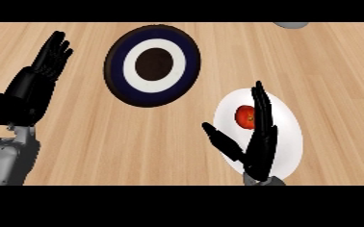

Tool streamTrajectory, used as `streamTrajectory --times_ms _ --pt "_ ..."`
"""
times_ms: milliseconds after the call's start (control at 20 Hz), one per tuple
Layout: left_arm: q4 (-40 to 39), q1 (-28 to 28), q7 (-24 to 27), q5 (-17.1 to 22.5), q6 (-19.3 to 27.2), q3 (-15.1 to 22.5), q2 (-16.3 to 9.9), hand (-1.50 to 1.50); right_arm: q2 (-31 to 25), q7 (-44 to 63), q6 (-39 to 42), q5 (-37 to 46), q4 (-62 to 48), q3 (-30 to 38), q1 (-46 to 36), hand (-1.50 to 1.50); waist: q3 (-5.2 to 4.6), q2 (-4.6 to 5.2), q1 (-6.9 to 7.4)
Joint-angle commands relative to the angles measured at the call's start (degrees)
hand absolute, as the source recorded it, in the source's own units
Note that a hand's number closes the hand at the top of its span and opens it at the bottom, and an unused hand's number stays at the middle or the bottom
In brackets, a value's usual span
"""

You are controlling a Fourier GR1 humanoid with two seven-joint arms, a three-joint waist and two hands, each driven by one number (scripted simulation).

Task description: Pick the tomato from the plate and place it in the plate

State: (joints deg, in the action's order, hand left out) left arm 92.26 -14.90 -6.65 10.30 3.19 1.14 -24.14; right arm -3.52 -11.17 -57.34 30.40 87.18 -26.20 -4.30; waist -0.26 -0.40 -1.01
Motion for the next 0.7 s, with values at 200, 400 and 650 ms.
streamTrajectory --times_ms 200,400,650 --pt "0.4 1.2 1.0 -1.0 0.3 -0.4 -0.2 0.0 -5.4 23.3 13.2 14.9 0.3 1.9 8.8 -1.5 -0.46 -0.11 -1.29" --pt "-0.3 1.3 1.4 -1.1 0.1 -1.2 -0.9 0.0 -6.6 36.3 25.1 19.9 4.2 1.1 9.5 -1.5 -0.47 0.04 -0.71" --pt "1.4 1.0 0.2 0.4 -1.5 -1.6 -1.1 0.0 -4.6 55.0 40.0 29.8 13.0 -2.4 7.3 -1.5 -0.02 -0.02 0.54"
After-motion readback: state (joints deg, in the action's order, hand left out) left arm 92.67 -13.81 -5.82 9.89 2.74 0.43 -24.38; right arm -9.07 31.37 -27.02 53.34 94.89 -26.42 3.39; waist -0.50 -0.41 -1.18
